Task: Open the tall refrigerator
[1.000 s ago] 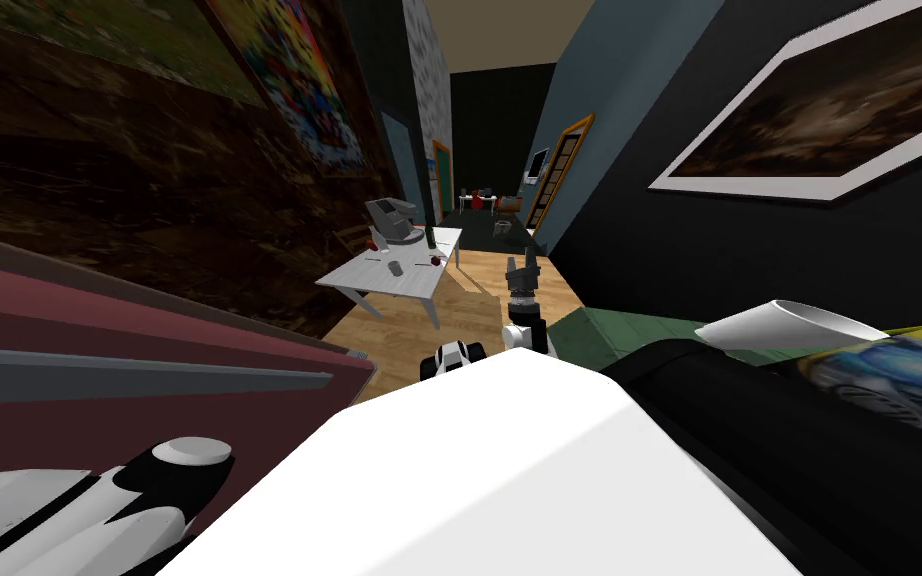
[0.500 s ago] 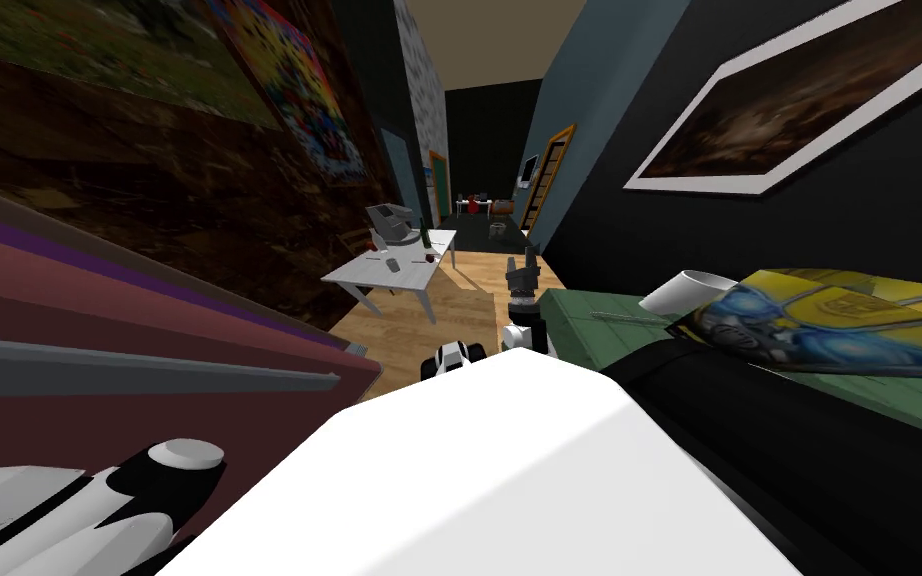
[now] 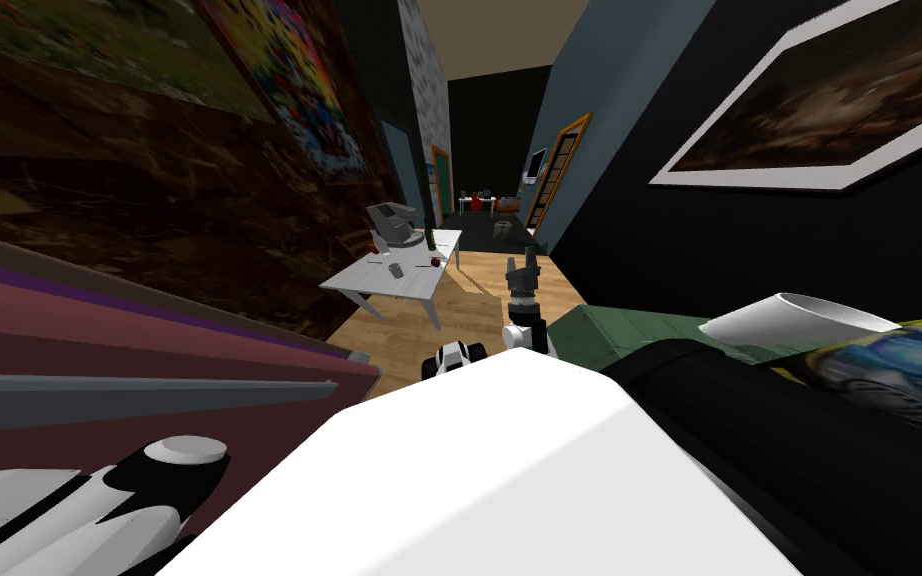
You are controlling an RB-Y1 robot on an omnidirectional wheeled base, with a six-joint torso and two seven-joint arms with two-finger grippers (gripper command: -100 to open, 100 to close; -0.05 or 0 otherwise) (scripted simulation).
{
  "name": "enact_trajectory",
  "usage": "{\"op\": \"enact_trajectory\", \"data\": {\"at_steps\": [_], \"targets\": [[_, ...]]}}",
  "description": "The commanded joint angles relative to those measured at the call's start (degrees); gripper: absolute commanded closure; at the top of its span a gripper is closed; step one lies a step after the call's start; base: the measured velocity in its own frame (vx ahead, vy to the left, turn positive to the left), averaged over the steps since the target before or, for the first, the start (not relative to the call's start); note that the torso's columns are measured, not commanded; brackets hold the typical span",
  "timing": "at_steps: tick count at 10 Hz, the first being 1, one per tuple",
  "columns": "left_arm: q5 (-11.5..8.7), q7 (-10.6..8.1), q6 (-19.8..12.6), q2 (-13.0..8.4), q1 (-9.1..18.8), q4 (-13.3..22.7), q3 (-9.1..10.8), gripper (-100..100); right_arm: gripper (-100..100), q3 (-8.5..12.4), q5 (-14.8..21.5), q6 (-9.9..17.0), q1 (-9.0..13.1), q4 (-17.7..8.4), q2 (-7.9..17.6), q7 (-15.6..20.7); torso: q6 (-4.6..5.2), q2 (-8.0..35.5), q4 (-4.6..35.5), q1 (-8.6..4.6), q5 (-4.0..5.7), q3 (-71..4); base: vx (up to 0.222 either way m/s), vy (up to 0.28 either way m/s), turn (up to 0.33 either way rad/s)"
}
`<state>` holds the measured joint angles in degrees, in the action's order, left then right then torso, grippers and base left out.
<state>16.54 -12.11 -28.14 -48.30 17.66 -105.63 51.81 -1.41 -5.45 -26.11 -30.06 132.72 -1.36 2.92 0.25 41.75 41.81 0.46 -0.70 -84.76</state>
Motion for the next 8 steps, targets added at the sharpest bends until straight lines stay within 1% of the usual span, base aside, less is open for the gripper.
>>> {"op": "enact_trajectory", "data": {"at_steps": [1, 3, 4, 5, 7, 8], "targets": [[0.87, -0.39, -0.38, 1.41, 0.49, 1.84, 1.19, -100, 0, 0.00, 0.00, 0.00, 0.01, 0.00, 0.00, 0.00, 0.00, 0.03, -0.01, 0.04, -0.04, 0.02, 0.230, 0.079, -0.002], [1.58, -0.61, -0.74, 2.11, 0.97, 2.57, 2.48, -100, 0, 0.00, 0.00, 0.00, 0.00, 0.00, 0.00, 0.00, -0.11, 0.02, 0.11, 0.06, 0.14, -0.05, 0.250, 0.070, 0.007], [1.58, -0.48, -0.41, 1.47, 1.29, 2.17, 2.06, -100, 0, 0.00, 0.00, 0.00, 0.00, 0.00, 0.00, 0.00, -0.08, 0.10, 0.15, 0.12, 0.20, -0.05, 0.103, 0.042, 0.022], [1.27, -0.15, -2.07, -0.62, 1.96, 2.15, 1.92, -100, 0, 0.00, 0.00, 0.00, 0.02, 0.00, 0.00, 0.00, -0.06, 0.51, 0.26, -0.16, 0.29, 0.21, 0.025, 0.050, -0.049], [0.90, 0.19, -3.75, -2.50, 2.53, 2.16, 1.59, -100, 0, -0.01, 0.00, 0.01, 0.04, -0.01, -0.01, 0.00, -0.23, 0.82, 0.54, -0.47, 0.66, 0.40, 0.005, 0.059, -0.063], [0.86, 0.06, -3.10, -1.93, 2.14, 2.09, 1.84, -100, 0, -0.01, 0.00, 0.01, 0.04, -0.01, -0.01, 0.00, -0.25, 0.75, 0.54, -0.55, 0.72, 0.34, -0.004, 0.022, -0.011]]}}
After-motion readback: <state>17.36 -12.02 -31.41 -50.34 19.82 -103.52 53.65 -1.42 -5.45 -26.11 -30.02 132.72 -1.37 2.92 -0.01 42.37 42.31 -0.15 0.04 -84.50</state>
